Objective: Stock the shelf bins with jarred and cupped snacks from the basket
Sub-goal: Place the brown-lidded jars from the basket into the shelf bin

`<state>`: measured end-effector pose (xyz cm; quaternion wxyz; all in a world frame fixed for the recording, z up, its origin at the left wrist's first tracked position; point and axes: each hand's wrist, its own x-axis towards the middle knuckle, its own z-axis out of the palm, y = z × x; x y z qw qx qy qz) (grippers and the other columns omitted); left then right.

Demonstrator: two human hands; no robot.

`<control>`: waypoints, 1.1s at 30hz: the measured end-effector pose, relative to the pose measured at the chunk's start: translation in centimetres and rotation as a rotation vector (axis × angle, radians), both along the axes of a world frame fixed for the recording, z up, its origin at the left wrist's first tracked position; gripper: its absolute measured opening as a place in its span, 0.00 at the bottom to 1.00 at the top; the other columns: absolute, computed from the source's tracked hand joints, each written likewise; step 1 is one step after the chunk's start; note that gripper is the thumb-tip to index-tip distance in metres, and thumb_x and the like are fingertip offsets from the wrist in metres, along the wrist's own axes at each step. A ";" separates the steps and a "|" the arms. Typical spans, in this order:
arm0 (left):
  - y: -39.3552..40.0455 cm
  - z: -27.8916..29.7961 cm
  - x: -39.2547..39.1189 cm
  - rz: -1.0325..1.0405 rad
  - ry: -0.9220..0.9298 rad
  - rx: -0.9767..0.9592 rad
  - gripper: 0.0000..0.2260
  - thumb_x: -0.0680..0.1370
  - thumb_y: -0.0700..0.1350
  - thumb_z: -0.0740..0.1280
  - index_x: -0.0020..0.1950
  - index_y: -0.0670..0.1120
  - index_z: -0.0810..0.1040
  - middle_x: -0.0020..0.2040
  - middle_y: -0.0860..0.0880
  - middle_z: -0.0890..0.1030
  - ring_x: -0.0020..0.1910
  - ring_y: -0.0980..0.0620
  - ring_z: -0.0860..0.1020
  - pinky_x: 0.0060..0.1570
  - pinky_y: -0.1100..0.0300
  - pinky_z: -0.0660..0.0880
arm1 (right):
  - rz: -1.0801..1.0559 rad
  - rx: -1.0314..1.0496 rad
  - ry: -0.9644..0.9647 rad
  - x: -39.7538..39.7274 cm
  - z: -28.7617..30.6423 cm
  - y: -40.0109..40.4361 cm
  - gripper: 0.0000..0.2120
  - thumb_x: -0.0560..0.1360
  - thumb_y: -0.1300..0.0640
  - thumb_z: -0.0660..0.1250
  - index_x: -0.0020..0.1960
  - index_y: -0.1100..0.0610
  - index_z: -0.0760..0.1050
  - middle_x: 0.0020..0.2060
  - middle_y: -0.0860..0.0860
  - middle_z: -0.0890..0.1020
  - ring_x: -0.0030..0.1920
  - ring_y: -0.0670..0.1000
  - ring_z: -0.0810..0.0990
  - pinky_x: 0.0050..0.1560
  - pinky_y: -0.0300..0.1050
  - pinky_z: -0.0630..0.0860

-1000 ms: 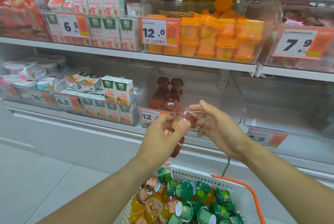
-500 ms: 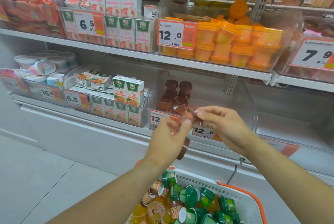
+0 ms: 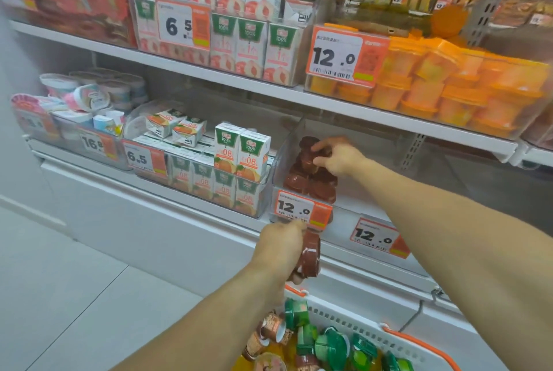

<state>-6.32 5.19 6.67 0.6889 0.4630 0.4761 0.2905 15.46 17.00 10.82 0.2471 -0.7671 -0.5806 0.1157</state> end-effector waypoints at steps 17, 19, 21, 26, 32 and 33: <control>-0.3 1.6 -0.7 -0.021 -0.239 -0.095 0.12 0.78 0.43 0.61 0.41 0.40 0.80 0.38 0.37 0.78 0.32 0.42 0.77 0.21 0.64 0.61 | 0.014 0.212 -0.174 -2.2 -0.3 -2.1 0.13 0.80 0.65 0.62 0.61 0.56 0.79 0.58 0.54 0.81 0.56 0.53 0.79 0.53 0.40 0.74; -0.3 2.0 -1.0 0.016 -0.312 -0.116 0.12 0.78 0.42 0.59 0.40 0.39 0.78 0.38 0.37 0.77 0.32 0.42 0.77 0.21 0.64 0.62 | 0.075 0.329 -0.111 -3.0 0.5 -5.1 0.11 0.80 0.64 0.63 0.58 0.55 0.80 0.53 0.51 0.82 0.51 0.49 0.80 0.56 0.41 0.76; -0.4 2.5 -1.1 0.050 -0.376 -0.125 0.12 0.78 0.41 0.58 0.41 0.38 0.78 0.37 0.37 0.79 0.32 0.43 0.76 0.20 0.64 0.64 | 0.162 0.323 0.109 -3.9 1.1 -8.9 0.06 0.80 0.60 0.65 0.53 0.54 0.80 0.45 0.50 0.84 0.43 0.50 0.82 0.50 0.45 0.79; -0.9 3.2 -0.7 0.051 -0.473 -0.034 0.13 0.81 0.40 0.57 0.44 0.36 0.78 0.37 0.40 0.80 0.30 0.48 0.76 0.24 0.60 0.67 | 0.311 0.077 0.540 -5.7 0.9 -17.4 0.18 0.76 0.45 0.70 0.57 0.57 0.79 0.42 0.53 0.84 0.39 0.53 0.82 0.40 0.45 0.79; -1.9 2.1 0.3 0.021 -0.391 0.251 0.10 0.76 0.42 0.73 0.56 0.44 0.77 0.52 0.39 0.83 0.41 0.47 0.83 0.40 0.55 0.79 | 0.265 0.102 0.891 -4.6 -0.5 -19.5 0.20 0.70 0.61 0.74 0.60 0.65 0.77 0.55 0.63 0.81 0.47 0.58 0.84 0.48 0.49 0.81; -1.9 1.8 0.3 0.003 -0.330 0.353 0.14 0.73 0.46 0.76 0.56 0.48 0.78 0.53 0.43 0.84 0.46 0.47 0.84 0.48 0.53 0.81 | 0.273 0.096 0.953 -4.2 -0.4 -19.6 0.20 0.70 0.64 0.73 0.61 0.67 0.76 0.57 0.64 0.81 0.50 0.60 0.83 0.51 0.50 0.81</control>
